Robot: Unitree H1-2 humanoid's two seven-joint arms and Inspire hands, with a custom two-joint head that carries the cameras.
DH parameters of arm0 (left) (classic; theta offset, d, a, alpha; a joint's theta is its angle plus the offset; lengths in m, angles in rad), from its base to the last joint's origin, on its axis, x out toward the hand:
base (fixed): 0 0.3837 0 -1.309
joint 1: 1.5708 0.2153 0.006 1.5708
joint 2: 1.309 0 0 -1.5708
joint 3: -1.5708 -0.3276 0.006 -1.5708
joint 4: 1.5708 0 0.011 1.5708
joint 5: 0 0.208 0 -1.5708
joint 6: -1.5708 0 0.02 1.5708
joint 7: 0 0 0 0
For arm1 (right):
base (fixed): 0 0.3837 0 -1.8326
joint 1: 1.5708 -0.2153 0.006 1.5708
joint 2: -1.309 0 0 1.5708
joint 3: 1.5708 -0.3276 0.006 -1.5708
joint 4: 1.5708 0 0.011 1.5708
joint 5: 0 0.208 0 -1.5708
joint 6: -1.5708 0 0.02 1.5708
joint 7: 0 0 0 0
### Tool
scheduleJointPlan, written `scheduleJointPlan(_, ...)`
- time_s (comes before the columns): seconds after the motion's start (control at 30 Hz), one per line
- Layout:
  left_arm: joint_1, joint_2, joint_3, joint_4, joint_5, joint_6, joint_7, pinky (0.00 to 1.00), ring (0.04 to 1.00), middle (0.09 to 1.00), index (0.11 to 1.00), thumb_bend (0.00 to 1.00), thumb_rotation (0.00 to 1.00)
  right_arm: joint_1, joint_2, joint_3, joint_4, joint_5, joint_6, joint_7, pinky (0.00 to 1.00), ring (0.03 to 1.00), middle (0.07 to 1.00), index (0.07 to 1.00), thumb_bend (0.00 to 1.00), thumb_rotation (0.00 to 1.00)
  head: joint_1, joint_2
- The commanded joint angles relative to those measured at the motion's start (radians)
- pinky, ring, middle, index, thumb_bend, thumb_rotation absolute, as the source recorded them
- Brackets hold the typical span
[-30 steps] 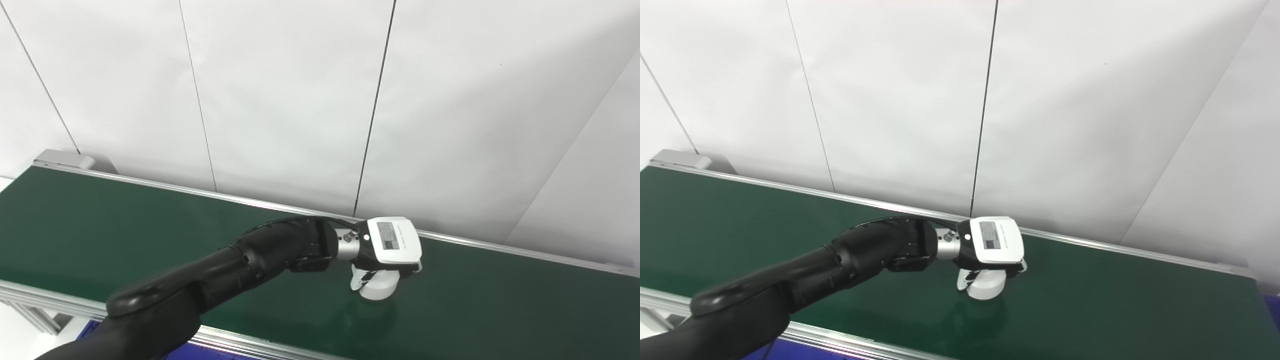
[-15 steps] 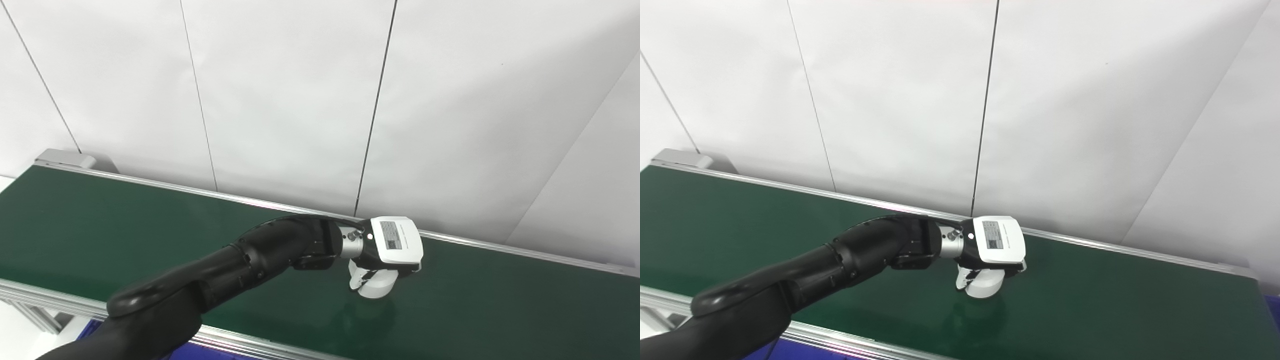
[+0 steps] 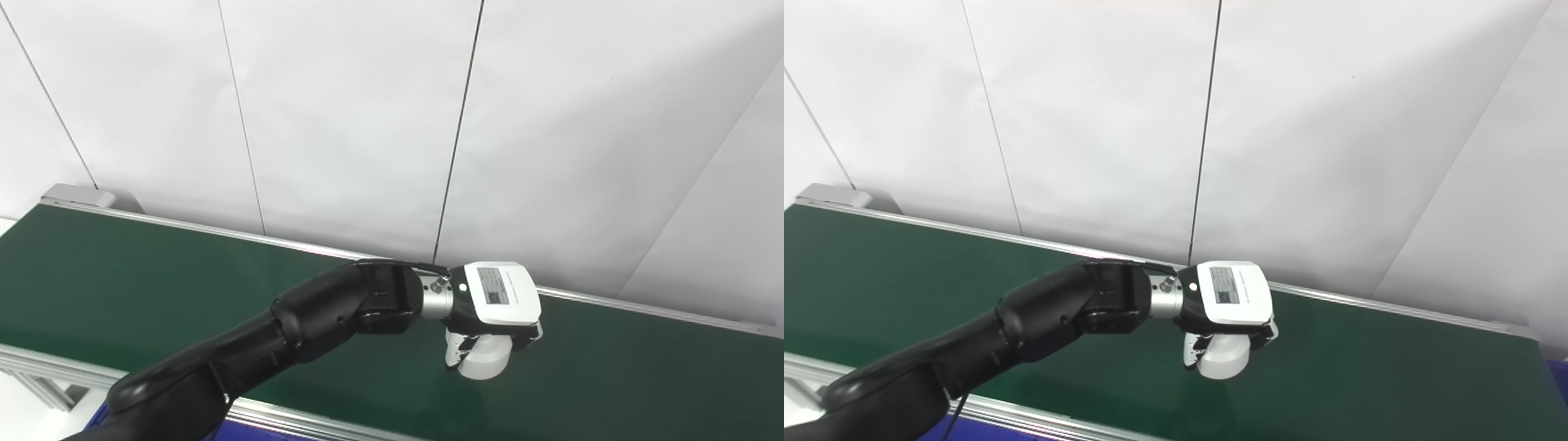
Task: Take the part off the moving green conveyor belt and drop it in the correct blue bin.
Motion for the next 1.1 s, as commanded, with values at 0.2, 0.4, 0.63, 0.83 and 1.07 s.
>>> scheduleJointPlan(0.2, 0.038, 0.036, 0.141, -0.171, -0.088, 0.059, -0.061, 0.40, 0.425, 0.514, 0.482, 0.50, 0.00, 0.047, 0.024, -0.037, -0.086, -0.003, -0.049, 0.062, 0.78, 0.858, 0.896, 0.941, 0.86, 0.90, 0.017, 0.083)
scheduleJointPlan(0.4, 0.083, 0.059, 0.208, -0.288, -0.180, 0.094, -0.151, 0.48, 0.451, 0.518, 0.471, 0.50, 0.00, 0.071, 0.036, -0.058, -0.143, 0.001, -0.023, 0.102, 0.82, 0.868, 0.902, 0.954, 0.86, 0.90, 0.016, 0.152)
scheduleJointPlan(0.63, 0.134, 0.070, 0.259, -0.365, -0.218, 0.127, -0.207, 0.50, 0.465, 0.519, 0.457, 0.50, 0.00, 0.087, 0.053, -0.090, -0.217, -0.010, 0.027, 0.136, 0.83, 0.866, 0.899, 0.960, 0.83, 0.92, 0.034, 0.261)
scheduleJointPlan(0.83, 0.182, 0.071, 0.305, -0.434, -0.236, 0.192, -0.258, 0.47, 0.447, 0.512, 0.477, 0.50, 0.00, 0.096, 0.049, -0.111, -0.261, 0.007, 0.047, 0.166, 0.84, 0.870, 0.907, 0.960, 0.81, 0.92, 0.057, 0.305)
scheduleJointPlan(1.07, 0.231, 0.082, 0.346, -0.506, -0.271, 0.220, -0.275, 0.47, 0.442, 0.501, 0.491, 0.50, 0.00, 0.097, 0.052, -0.134, -0.294, 0.007, 0.077, 0.195, 0.83, 0.858, 0.900, 0.956, 0.80, 0.92, 0.075, 0.335)
